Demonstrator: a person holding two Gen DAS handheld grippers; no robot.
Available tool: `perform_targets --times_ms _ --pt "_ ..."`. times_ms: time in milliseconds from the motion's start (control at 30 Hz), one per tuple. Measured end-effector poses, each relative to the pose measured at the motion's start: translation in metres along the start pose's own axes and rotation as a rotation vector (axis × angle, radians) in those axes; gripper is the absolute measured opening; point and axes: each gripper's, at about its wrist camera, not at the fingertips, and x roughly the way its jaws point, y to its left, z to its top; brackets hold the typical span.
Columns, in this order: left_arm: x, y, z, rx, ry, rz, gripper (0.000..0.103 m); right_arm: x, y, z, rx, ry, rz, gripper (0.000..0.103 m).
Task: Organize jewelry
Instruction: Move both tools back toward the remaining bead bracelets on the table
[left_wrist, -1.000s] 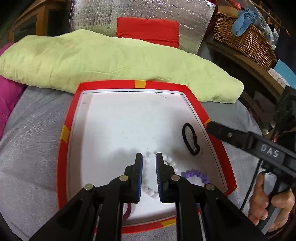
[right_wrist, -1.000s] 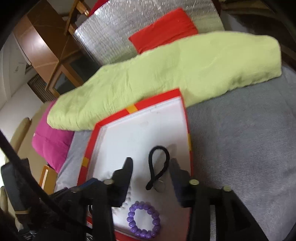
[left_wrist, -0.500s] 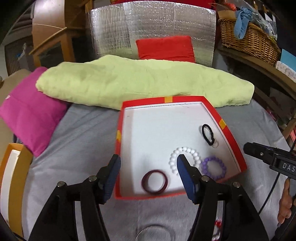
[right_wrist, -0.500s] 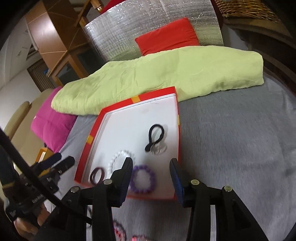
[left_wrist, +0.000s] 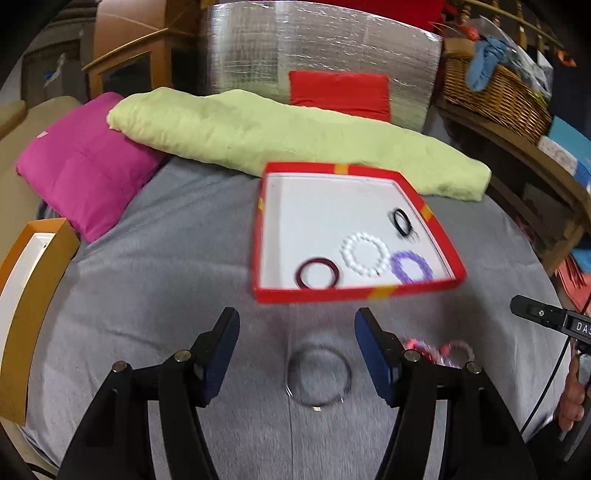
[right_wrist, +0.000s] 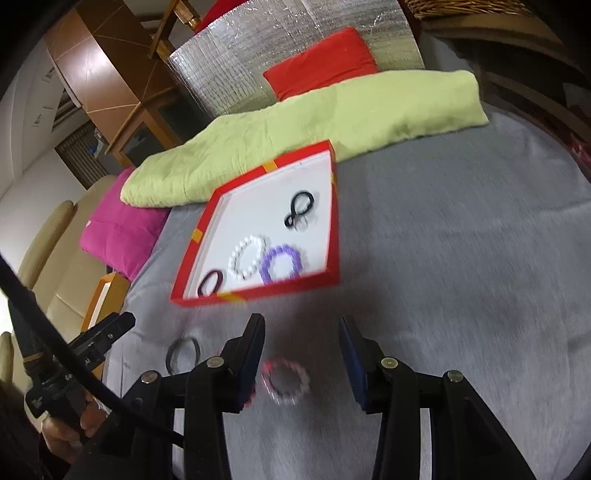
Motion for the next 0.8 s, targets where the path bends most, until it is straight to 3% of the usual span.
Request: perform_targets --times_ms 133,300,567,667,800 --pt "0.005 -0.010 -0.004 0.069 0.009 -0.014 0.066 0.008 -0.005 -0.016 -0.013 0.073 -0.003 0.044" --pt "0.021 -0.007 -0.003 0.048 0.059 -0.006 0.066 0.023 0.008 -0.024 -0.087 0.126 0.012 0.044" --pt "0.025 -0.028 -0.013 0.125 0.093 -0.124 0.065 0.053 0.011 -0.028 -0.099 0.207 -0.043 0.043" --pt "0.029 -0.039 -0.014 0.141 0.104 -0.172 0.054 0.060 0.020 -0.030 -0.162 0.199 -0.099 0.030" --pt "0.041 -0.057 -0.018 0.183 0.156 -0.218 0.053 0.061 0.025 -0.034 -0.245 0.177 -0.169 0.008"
